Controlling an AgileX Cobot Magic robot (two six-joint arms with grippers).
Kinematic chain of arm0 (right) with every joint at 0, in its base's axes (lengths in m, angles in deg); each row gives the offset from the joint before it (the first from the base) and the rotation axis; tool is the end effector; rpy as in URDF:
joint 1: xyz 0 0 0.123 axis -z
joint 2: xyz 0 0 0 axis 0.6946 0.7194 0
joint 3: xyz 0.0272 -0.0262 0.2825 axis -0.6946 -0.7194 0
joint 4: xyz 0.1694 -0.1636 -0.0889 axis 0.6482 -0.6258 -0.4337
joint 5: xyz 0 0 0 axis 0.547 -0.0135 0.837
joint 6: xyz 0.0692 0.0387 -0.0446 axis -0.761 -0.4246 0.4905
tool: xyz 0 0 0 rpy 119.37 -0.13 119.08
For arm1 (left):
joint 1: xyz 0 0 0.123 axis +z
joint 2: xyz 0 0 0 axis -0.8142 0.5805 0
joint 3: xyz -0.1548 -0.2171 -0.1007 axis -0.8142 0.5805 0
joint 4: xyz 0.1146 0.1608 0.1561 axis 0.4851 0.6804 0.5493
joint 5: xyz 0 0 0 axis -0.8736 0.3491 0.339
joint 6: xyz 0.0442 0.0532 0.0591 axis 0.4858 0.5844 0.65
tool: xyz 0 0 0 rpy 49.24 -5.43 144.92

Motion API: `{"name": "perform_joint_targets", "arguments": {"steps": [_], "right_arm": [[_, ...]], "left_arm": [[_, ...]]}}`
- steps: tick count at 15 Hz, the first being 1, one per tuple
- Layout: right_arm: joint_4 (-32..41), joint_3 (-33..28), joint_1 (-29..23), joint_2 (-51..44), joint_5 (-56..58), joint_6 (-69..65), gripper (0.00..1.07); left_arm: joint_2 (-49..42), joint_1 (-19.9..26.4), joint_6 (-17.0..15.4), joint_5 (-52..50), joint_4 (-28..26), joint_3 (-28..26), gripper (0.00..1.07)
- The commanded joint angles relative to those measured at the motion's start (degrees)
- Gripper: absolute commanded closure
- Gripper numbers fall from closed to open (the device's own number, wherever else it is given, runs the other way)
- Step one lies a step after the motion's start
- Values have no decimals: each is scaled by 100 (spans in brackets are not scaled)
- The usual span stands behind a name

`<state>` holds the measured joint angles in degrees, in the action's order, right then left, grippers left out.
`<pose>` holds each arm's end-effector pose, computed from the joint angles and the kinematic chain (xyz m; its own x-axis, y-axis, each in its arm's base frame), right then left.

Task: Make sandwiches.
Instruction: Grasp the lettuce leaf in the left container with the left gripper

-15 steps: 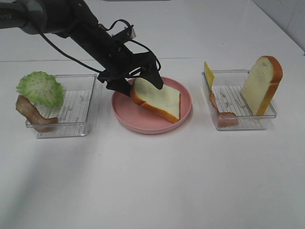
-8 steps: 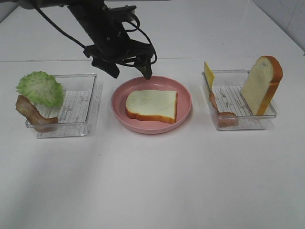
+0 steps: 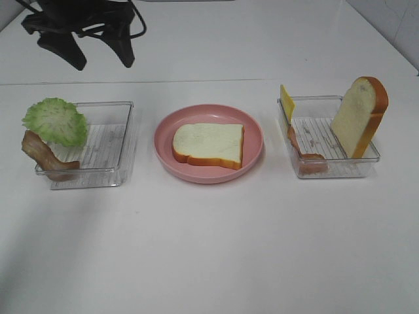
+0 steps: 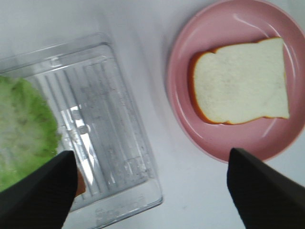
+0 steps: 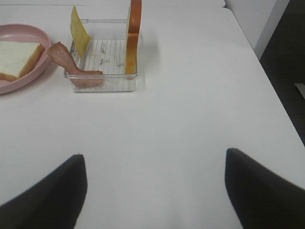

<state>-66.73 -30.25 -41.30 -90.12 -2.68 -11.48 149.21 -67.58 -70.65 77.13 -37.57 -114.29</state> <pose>-0.0064 0.0025 0.2778 -0.4545 -0.0447 -0.8896 -0.0040 0.9988 -0.0481 0.4424 -0.1232 0.2774 -0.9383 0.1317 -0.3197 0.2133 0.9481 -0.2357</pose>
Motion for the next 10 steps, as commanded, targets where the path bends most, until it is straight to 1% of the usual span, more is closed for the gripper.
{"name": "perform_joint_targets", "arguments": {"steps": [1, 2, 3, 4, 6, 10], "right_arm": [[-23, -6, 40, -92, -52, -46, 32], [-23, -6, 40, -92, -52, -46, 32], [-23, -6, 40, -92, -52, -46, 32], [-23, -6, 40, -92, -52, -46, 32], [-23, -6, 40, -92, -52, -46, 32], [-23, -6, 40, -92, -52, -46, 32]], "left_arm": [[-34, 395, -69, 464, 126, -23, 26], [-34, 458, -109, 464, 172, -23, 26], [-34, 607, -138, 464, 332, -23, 27], [-34, 819, -138, 464, 602, -23, 31], [-34, 1043, -138, 464, 699, -23, 32], [17, 1599, -138, 458, 699, -23, 32]]}}
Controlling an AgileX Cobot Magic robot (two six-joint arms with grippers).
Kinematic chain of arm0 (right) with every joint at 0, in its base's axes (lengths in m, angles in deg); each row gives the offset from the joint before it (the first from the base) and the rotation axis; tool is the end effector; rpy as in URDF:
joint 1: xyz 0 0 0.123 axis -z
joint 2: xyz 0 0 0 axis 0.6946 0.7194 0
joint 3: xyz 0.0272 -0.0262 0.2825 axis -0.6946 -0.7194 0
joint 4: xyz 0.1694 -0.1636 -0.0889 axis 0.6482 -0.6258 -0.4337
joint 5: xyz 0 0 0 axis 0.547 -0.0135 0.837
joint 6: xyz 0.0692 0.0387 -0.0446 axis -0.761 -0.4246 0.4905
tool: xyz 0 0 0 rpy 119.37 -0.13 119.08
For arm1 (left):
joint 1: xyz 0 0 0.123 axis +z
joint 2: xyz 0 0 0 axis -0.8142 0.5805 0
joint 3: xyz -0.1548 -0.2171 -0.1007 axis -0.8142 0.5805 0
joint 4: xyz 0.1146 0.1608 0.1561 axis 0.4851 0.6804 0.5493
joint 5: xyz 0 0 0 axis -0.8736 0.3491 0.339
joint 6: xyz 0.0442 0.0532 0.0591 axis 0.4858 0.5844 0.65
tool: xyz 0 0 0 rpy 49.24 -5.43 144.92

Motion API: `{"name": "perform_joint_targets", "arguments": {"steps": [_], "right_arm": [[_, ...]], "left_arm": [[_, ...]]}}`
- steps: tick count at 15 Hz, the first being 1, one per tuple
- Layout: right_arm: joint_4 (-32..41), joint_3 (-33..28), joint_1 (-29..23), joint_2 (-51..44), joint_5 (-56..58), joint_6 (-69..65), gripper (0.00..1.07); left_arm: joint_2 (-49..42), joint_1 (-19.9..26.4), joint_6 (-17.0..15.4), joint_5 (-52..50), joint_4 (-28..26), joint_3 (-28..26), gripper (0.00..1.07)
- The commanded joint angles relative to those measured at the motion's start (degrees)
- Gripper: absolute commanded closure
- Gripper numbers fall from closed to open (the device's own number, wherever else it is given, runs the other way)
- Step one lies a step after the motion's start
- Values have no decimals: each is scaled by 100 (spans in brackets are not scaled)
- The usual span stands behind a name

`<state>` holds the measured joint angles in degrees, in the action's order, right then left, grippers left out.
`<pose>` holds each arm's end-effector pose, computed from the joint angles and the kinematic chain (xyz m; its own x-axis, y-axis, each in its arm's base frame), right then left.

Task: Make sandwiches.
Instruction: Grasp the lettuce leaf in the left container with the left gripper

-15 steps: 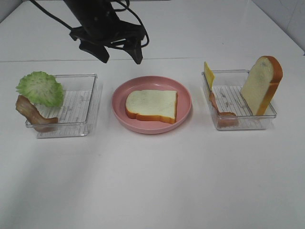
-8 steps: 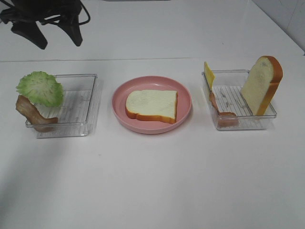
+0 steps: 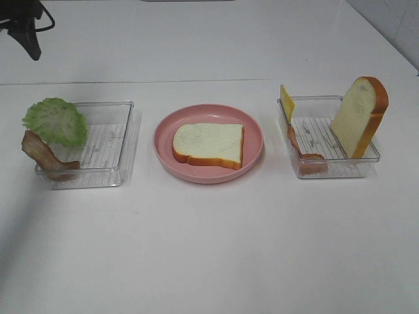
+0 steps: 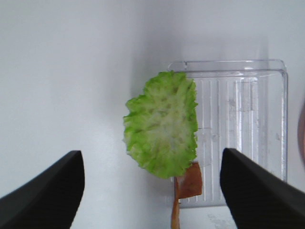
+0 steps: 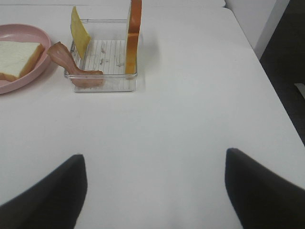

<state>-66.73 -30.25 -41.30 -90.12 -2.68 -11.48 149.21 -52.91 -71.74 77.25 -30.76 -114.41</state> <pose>-0.0064 0.0025 0.2778 -0.4545 -0.0447 -0.8896 -0.0040 0.9988 -0.0481 0.4588 0.0028 0.2762 -0.9417 -0.0873 -0.3249 -0.0487 0.9910 -0.1250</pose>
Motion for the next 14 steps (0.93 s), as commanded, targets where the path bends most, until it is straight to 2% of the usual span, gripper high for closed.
{"name": "perform_joint_targets", "arguments": {"steps": [1, 2, 3, 6, 14], "right_arm": [[-23, -6, 40, -92, -52, -46, 32], [-23, -6, 40, -92, -52, -46, 32], [-23, -6, 40, -92, -52, -46, 32], [-23, -6, 40, -92, -52, -46, 32], [-23, -6, 40, -92, -52, -46, 32]], "left_arm": [[120, 218, 0, 447, 23, -11, 32], [120, 218, 0, 447, 23, -11, 32], [401, 218, 138, 384, -23, 6, 33], [716, 218, 109, 264, -34, 6, 33], [1478, 189, 166, -424, -613, 0, 34]]}}
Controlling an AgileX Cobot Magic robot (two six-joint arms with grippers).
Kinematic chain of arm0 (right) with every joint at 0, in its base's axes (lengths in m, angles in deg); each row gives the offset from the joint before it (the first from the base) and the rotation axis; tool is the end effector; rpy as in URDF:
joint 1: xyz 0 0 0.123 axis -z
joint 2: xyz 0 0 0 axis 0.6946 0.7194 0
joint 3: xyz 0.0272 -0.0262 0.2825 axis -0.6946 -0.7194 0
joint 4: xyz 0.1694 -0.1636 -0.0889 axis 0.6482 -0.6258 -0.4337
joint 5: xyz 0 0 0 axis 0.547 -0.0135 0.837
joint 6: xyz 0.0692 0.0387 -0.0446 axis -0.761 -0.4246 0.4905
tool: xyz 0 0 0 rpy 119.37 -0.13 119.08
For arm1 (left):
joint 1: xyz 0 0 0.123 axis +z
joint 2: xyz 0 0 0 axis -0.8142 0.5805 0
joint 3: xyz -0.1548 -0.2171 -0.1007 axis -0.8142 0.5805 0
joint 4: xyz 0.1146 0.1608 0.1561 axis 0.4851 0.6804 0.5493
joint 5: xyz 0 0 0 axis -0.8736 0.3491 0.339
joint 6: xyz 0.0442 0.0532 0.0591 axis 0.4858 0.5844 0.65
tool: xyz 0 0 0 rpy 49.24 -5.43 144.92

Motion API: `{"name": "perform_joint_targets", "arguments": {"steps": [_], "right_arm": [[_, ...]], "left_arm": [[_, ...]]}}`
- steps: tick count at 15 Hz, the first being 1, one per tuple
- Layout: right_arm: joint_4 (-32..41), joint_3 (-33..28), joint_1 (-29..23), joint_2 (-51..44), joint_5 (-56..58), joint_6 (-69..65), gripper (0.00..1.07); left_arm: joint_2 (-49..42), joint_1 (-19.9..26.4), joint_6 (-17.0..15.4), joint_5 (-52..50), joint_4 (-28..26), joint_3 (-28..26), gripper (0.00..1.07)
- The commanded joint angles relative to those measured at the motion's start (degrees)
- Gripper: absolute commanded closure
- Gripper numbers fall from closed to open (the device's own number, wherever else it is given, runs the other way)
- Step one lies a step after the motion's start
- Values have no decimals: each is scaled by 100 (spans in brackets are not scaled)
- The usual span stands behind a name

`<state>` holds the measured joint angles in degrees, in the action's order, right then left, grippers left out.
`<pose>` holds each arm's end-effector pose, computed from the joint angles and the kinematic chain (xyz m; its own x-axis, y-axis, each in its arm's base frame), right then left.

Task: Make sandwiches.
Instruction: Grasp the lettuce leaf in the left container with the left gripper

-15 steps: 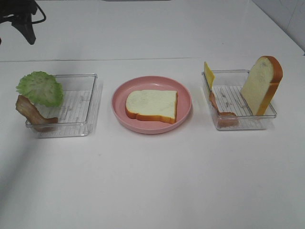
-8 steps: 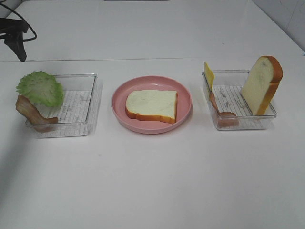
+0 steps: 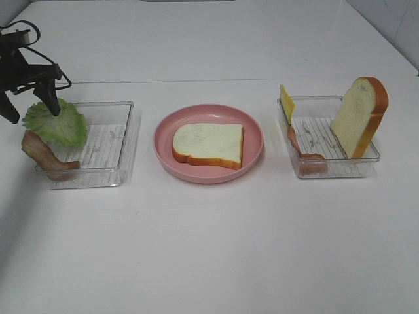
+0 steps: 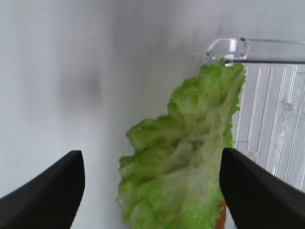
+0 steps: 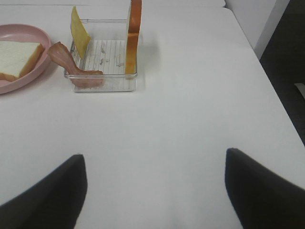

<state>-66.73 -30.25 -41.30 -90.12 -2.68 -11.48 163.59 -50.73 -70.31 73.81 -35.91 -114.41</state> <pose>-0.0064 0.0025 0.2778 -0.4545 -0.0447 -0.8896 -0.0040 0.9988 -0.0481 0.4882 0.0151 0.1592 -0.9800 -0.1441 -0.1372 -0.1153 0.9732 -0.1988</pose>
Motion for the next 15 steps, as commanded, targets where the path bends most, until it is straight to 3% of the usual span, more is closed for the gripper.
{"name": "perform_joint_targets", "arguments": {"steps": [1, 5, 6, 7, 8, 9, 15], "right_arm": [[-23, -6, 40, -92, -52, -46, 32], [-23, -6, 40, -92, -52, -46, 32], [-23, -6, 40, -92, -52, -46, 32], [-23, -6, 40, -92, -52, -46, 32], [-23, -6, 40, -92, -52, -46, 32], [-23, -6, 40, -92, -52, -46, 32], [-23, -6, 40, -92, -52, -46, 32]], "left_arm": [[86, -29, 23, -103, -97, 0, 39], [143, -29, -34, -206, -69, 6, 77], [138, -29, -34, -218, -69, 6, 82], [132, -29, -34, -235, -69, -23, 97], [132, -29, -34, -246, -69, -23, 103], [132, -29, -34, -327, -74, -23, 107], [-138, -29, 132, -246, -367, -155, 107]]}}
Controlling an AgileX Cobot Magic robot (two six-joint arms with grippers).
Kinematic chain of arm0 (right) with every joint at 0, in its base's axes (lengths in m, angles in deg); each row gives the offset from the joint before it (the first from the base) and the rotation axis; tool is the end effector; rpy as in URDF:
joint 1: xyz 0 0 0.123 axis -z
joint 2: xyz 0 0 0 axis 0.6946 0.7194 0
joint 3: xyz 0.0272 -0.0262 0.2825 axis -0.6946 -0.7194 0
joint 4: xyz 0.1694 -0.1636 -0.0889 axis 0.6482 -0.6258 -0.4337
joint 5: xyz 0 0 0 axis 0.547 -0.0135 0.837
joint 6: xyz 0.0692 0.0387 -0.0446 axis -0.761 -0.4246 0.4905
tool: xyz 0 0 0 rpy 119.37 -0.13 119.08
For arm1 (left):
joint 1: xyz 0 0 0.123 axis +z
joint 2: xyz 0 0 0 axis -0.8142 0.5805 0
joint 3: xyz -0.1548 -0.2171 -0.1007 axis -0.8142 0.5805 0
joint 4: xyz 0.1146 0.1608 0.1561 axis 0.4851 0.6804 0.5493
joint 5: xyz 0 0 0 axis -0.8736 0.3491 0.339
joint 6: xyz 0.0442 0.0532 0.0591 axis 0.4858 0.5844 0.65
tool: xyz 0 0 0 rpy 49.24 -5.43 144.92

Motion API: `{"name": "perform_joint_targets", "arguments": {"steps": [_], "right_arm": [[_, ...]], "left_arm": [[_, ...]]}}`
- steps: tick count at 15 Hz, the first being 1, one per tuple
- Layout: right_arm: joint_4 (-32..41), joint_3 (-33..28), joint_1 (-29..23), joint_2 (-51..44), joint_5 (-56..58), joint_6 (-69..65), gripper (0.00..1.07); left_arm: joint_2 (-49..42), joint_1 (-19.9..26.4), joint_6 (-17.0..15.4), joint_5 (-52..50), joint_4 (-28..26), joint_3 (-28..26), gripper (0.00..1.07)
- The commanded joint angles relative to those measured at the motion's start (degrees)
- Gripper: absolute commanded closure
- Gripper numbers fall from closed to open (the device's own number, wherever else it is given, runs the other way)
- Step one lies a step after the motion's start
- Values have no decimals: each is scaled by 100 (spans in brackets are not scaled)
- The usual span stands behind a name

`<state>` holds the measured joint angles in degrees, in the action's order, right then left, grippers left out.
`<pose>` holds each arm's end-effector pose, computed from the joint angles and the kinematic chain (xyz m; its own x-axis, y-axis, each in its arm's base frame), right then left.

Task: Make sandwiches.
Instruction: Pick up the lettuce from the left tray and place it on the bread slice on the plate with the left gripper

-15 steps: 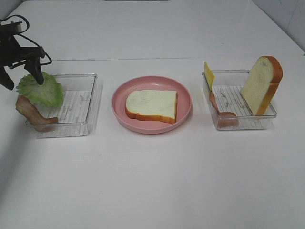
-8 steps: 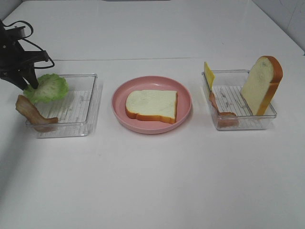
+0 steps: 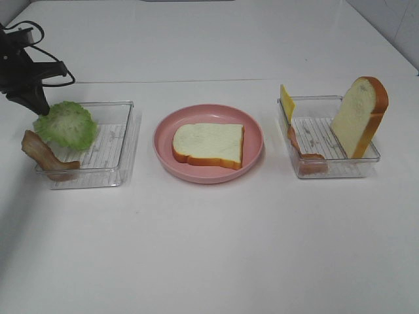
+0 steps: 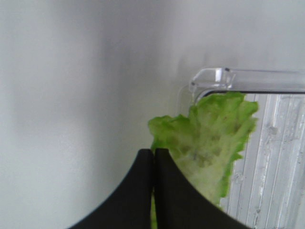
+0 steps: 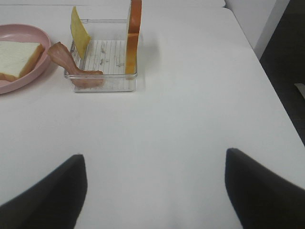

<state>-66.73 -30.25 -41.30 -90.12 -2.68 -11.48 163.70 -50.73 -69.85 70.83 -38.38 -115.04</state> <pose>-0.0064 0.0025 0.2778 -0.4545 -0.0447 -0.8896 -0.0040 0.9988 -0.0481 0.4948 0.0125 0.1628 -0.9671 -0.1644 -0.1941 -0.1162 0.9643 -0.2379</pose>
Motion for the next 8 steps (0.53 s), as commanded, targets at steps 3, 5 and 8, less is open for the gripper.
{"name": "perform_joint_targets", "arguments": {"steps": [3, 5, 8], "right_arm": [[-23, -6, 40, -92, -52, -46, 32], [-23, -6, 40, -92, -52, -46, 32], [-23, -6, 40, -92, -52, -46, 32]], "left_arm": [[-481, -29, 252, 115, -350, -166, 107], [-665, -29, 407, 115, -642, -166, 107], [-991, -29, 865, 109, -2080, -166, 107]]}}
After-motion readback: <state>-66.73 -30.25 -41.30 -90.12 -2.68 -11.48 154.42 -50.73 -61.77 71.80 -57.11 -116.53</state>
